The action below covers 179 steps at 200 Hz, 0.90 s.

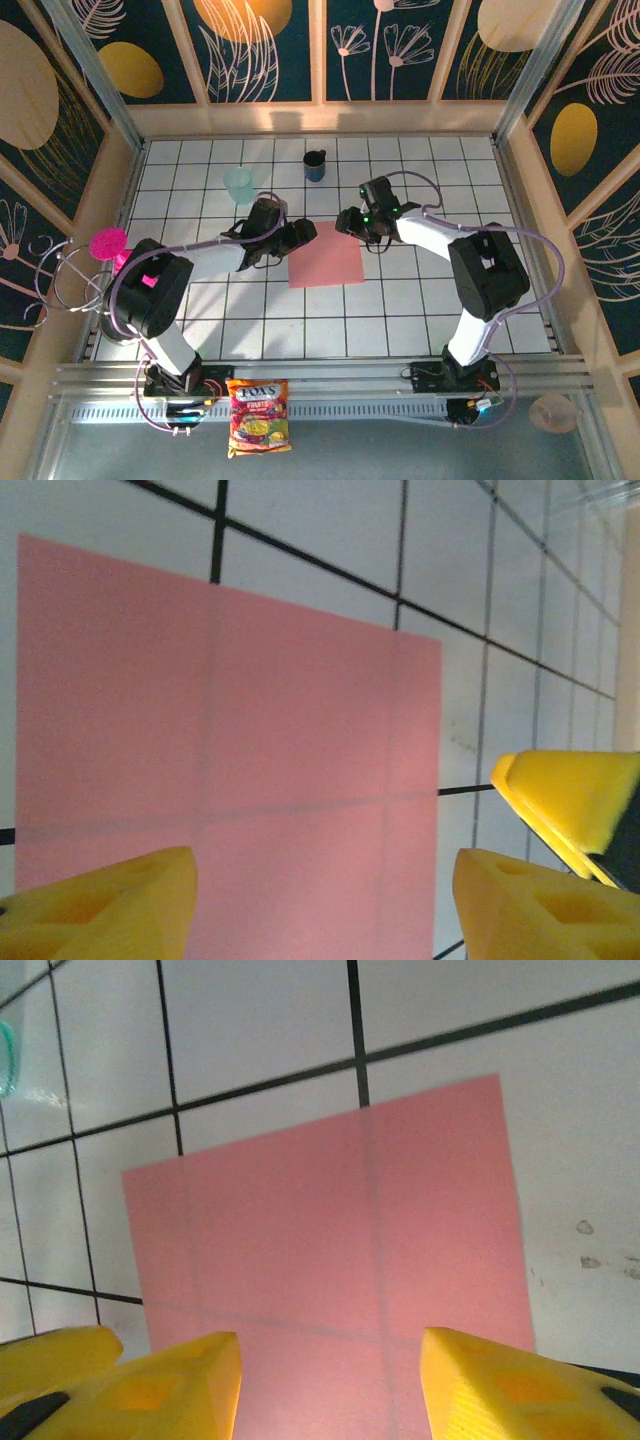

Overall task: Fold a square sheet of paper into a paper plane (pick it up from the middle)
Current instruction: First fold in half a square sheet of paper at the center of the table.

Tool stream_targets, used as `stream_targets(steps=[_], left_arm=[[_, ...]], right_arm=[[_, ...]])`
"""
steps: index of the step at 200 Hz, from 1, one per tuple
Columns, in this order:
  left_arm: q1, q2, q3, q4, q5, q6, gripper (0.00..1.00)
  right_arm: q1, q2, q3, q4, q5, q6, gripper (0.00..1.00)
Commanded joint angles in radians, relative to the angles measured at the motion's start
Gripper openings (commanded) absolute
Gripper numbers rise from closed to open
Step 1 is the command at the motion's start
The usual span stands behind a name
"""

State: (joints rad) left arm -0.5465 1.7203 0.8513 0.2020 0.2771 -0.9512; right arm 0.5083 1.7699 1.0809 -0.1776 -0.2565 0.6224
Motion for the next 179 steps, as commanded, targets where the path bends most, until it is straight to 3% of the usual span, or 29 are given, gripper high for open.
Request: stream_targets(steps=[1, 179], left_arm=[[-0.009, 0.039, 0.032, -0.073, 0.011, 0.017, 0.68], [-0.016, 0.116, 0.055, -0.124, 0.016, 0.045, 0.78]], right_arm=[[-0.002, 0.033, -0.013, -0.029, -0.036, -0.029, 0.51], [0.002, 0.131, -0.045, -0.018, -0.082, 0.036, 0.42]])
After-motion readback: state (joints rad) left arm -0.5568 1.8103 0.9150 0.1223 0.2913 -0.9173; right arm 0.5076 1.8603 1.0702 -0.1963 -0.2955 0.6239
